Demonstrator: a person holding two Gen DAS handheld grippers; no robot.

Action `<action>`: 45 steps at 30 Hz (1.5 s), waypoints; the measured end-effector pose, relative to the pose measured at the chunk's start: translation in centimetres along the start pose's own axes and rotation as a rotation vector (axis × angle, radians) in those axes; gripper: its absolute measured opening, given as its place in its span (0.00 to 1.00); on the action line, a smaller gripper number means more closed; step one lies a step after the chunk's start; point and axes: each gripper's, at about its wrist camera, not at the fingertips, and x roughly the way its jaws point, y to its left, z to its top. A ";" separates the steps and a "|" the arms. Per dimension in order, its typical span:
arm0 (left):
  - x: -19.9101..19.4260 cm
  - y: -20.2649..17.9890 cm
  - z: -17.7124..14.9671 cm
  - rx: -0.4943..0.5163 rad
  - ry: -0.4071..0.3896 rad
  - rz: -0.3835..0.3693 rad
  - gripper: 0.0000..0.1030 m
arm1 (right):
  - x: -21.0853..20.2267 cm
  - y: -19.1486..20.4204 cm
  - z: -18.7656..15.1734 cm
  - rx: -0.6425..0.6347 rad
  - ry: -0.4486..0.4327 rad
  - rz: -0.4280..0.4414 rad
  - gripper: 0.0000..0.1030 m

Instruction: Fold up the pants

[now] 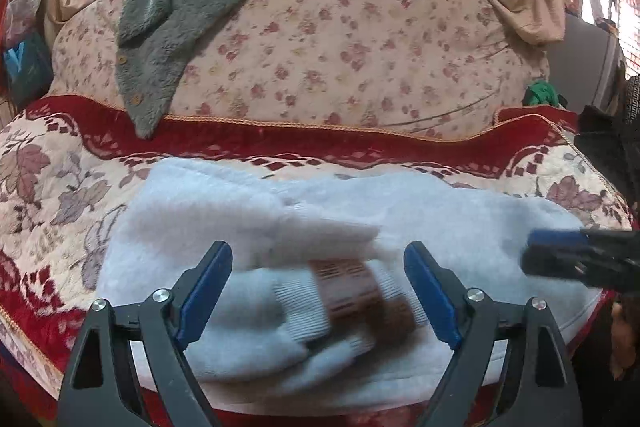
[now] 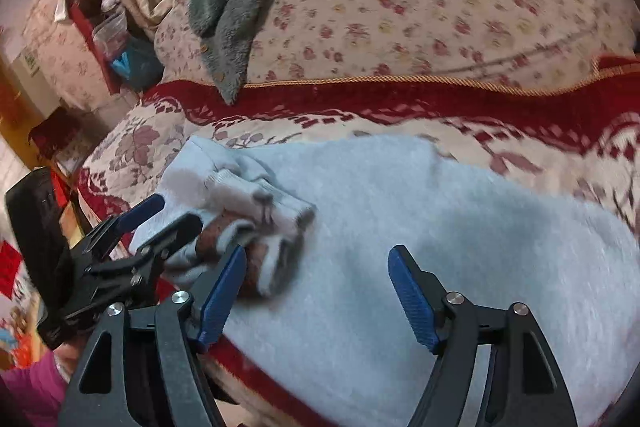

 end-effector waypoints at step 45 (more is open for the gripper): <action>17.2 -26.7 5.7 0.613 0.434 -0.522 0.90 | -4.3 -16.2 -12.9 0.482 -0.270 0.060 0.95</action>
